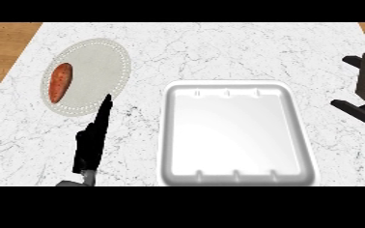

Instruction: Pick the squash from the tray and place it in the tiered basket

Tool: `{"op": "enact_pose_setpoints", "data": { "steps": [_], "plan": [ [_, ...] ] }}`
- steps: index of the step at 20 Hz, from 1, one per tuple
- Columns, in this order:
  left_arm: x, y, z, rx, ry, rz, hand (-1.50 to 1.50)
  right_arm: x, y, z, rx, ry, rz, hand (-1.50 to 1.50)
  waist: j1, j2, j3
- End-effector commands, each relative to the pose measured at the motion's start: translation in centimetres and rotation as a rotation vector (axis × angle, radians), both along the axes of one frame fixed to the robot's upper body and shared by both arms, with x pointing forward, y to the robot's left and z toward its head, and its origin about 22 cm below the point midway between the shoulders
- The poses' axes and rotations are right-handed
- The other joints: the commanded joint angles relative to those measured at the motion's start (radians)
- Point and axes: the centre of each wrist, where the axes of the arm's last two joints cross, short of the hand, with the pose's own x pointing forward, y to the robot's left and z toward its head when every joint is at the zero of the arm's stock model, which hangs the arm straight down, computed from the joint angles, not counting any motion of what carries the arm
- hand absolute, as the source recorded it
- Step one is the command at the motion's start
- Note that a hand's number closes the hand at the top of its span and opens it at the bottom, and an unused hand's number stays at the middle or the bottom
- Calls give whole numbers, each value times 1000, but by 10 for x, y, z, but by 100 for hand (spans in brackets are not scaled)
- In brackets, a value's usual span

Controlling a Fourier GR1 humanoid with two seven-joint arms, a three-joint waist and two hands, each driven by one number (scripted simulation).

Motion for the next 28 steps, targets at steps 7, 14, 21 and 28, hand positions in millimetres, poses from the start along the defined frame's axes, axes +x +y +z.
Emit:
{"op": "enact_pose_setpoints", "data": {
  "steps": [7,14,21,28],
  "plan": [
    [-3,5,-8,-13,78,16,0,72,21,-43,-21,72,-31,150,-9,3,-2],
    [-22,1,-16,-9,107,30,0,110,19,-80,166,64,19,150,-34,-5,0],
    [0,1,-6,-20,85,60,0,128,15,-95,505,-21,80,-150,-48,-3,1],
    [-1,23,-4,3,69,76,0,116,11,-63,647,-270,65,-150,-53,-5,0]
  ]
}}
